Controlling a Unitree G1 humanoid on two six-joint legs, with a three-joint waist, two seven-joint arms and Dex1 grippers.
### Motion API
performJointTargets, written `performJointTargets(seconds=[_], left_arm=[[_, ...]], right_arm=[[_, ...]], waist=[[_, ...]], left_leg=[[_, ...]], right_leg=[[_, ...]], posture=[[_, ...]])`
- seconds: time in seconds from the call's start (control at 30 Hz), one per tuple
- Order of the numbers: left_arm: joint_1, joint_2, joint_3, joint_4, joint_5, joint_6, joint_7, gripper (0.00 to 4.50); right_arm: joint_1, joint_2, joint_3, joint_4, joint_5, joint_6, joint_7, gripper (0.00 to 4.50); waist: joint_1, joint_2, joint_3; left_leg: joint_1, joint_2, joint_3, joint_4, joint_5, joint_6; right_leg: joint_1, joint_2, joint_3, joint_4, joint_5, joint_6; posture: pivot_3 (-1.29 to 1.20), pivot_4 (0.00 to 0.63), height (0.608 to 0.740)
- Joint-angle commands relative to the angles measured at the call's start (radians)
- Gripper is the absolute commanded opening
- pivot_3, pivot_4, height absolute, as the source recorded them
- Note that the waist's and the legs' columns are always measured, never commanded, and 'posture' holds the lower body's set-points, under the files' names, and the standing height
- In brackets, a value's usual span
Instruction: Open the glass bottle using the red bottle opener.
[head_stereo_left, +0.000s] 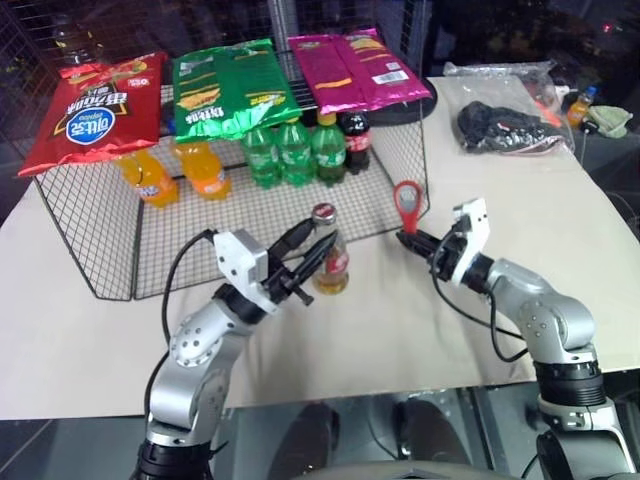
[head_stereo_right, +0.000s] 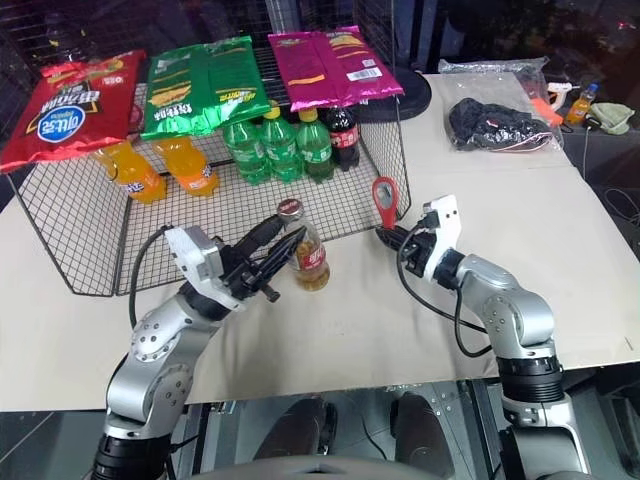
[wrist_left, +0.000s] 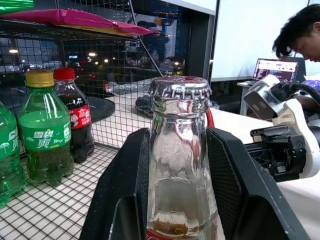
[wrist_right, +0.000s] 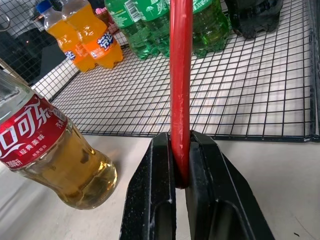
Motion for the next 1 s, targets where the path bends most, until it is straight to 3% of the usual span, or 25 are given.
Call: performJointTargets(seconds=[0.03,0.4,0.67,1.0], left_arm=[[0.003,-0.003,-0.014,-0.017,-0.006,-0.010,-0.010,1.14],[0.016,-0.055,-0.036,0.049,0.036,-0.104,-0.012,1.14],[0.019,-0.080,-0.052,0.094,0.074,-0.163,-0.007,1.14],[-0.004,-0.096,-0.063,0.130,0.078,-0.192,-0.008,1.14]], right_arm=[[-0.020,0.004,-0.004,-0.025,0.005,-0.016,0.006,0.00],[-0.077,0.006,0.044,-0.098,0.009,-0.003,0.010,0.00],[-0.072,0.002,0.188,-0.167,-0.075,-0.085,0.064,0.00],[-0.064,-0.023,0.299,-0.080,-0.405,-0.539,0.077,0.00]], waist=[[0.000,0.000,0.000],[0.000,0.000,0.000],[0.000,0.000,0.000],[0.000,0.000,0.000]], left_leg=[[0.000,0.000,0.000,0.000,0.000,0.000],[0.000,0.000,0.000,0.000,0.000,0.000],[0.000,0.000,-0.001,0.000,0.000,0.000],[0.001,0.000,-0.001,0.001,0.000,0.000]], right_leg=[[0.000,0.000,0.000,0.000,0.000,0.000],[0.000,0.000,0.000,0.000,0.000,0.000],[0.001,0.000,-0.001,0.000,0.000,0.000],[0.001,0.000,-0.001,0.000,0.000,0.000]], posture=[[0.00,0.150,0.740],[0.00,0.150,0.740],[0.00,0.150,0.740],[0.00,0.150,0.740]])
